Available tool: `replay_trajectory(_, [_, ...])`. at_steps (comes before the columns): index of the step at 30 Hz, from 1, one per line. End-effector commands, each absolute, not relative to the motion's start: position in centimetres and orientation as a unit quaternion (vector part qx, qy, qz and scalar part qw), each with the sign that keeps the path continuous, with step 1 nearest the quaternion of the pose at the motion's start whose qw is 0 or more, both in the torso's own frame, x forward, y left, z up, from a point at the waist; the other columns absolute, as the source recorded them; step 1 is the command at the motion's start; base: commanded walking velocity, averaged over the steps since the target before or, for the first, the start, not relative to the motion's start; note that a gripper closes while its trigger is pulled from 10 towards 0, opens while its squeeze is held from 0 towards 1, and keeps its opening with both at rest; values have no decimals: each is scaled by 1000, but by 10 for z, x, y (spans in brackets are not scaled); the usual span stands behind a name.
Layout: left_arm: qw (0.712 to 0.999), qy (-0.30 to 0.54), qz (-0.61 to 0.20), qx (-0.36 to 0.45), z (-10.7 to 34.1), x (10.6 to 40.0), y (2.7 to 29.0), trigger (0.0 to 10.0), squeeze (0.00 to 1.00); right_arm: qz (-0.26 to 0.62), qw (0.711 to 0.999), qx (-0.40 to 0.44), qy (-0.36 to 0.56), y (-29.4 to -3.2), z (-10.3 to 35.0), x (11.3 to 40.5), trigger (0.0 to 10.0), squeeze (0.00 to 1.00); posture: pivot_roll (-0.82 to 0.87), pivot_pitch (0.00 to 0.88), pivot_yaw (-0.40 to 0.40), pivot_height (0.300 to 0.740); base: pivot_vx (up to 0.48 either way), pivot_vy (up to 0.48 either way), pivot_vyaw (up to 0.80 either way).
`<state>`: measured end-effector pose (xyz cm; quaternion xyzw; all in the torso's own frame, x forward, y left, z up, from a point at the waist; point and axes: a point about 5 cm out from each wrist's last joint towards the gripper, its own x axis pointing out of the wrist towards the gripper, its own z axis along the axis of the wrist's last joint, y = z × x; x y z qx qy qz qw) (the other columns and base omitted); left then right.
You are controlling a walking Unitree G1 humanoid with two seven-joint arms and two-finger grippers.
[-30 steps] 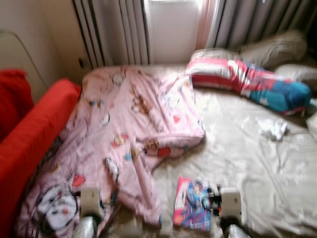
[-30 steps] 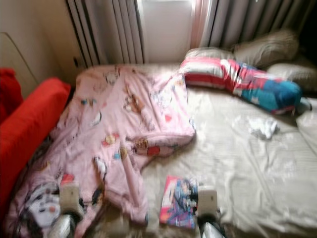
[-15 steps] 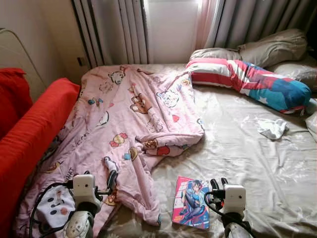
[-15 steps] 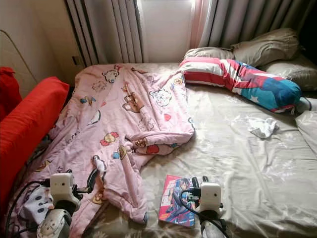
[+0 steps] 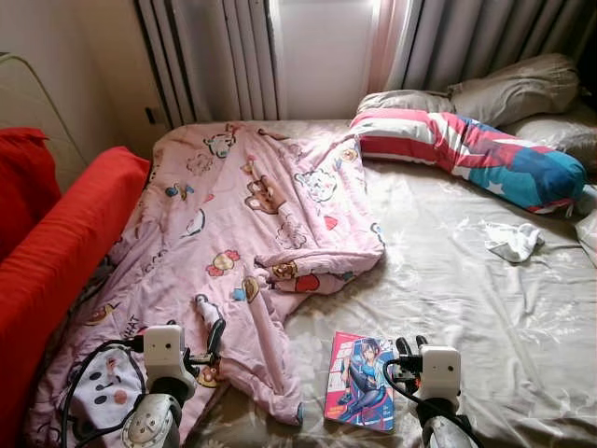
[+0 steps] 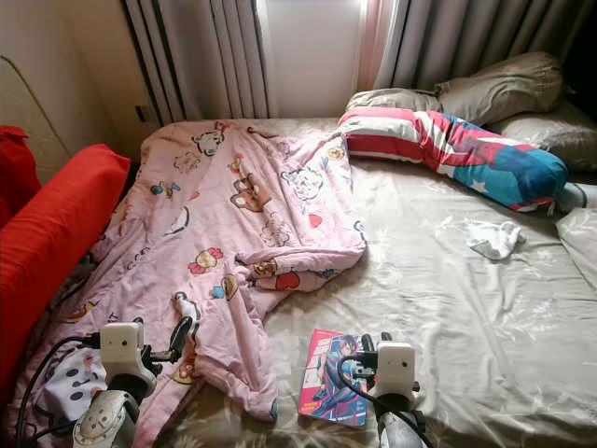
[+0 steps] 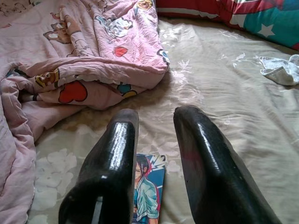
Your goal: Clean up the room
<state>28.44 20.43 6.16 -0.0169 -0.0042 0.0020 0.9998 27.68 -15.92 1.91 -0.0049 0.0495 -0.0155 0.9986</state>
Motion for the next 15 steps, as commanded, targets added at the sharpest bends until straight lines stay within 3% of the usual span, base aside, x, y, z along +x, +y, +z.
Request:
replay_trajectory(1, [1000, 2, 4, -18, 60, 282, 206, 10000, 0, -18, 998, -3, 54, -159, 18, 276, 10000, 0, -38, 163, -4, 681, 0, 0, 0])
replay_trajectory(5, [1000, 7, 4, -17, 61, 281, 207, 10000, 0, -6, 998, 0, 58, -154, 17, 275, 10000, 0, -38, 163, -4, 656, 0, 0, 0])
replay_trajectory(15, [1000, 12, 4, -13, 61, 282, 210, 10000, 0, -4, 999, 5, 48, -150, 20, 276, 10000, 0, -30, 159, 3, 656, 0, 0, 0])
